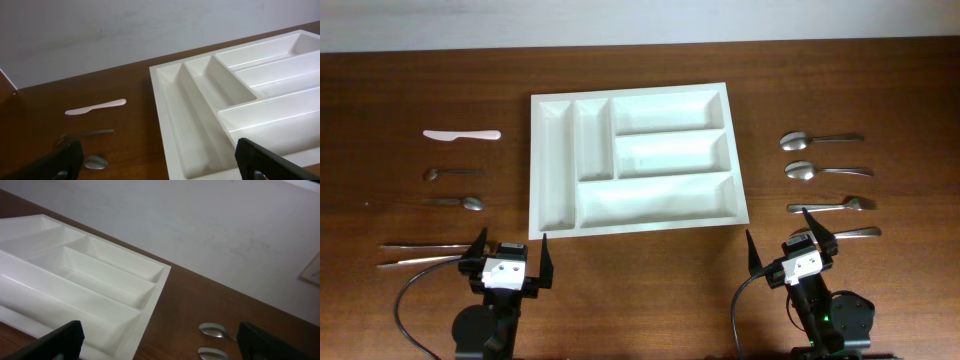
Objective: Pack container
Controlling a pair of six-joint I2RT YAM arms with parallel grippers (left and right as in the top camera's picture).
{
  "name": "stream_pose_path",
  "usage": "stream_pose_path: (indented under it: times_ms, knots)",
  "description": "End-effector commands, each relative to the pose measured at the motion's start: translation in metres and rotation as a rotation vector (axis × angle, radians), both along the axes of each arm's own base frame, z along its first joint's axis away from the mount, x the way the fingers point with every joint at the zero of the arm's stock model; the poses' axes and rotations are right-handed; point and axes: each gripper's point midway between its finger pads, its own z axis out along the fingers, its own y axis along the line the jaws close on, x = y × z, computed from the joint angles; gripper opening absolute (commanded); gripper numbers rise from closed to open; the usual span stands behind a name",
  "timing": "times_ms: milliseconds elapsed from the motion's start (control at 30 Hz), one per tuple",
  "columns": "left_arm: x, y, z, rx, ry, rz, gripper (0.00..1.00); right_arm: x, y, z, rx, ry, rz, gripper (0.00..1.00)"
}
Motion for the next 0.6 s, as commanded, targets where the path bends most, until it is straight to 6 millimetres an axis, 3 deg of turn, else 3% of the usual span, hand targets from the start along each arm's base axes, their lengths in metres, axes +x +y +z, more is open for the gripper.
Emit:
stream_pose_path:
  times_ms: [0, 567]
  knots:
    - [0.0002, 0.0014, -0.0039, 0.014, 0.002, 0.006, 0.99, -0.0002, 0.0000, -0.0016, 0.010, 0.004, -0.003, 0.99]
    - [0.0002, 0.0014, -0.0039, 0.014, 0.002, 0.006, 0.99, -0.0002, 0.0000, -0.0016, 0.011, 0.004, -0.003, 0.99]
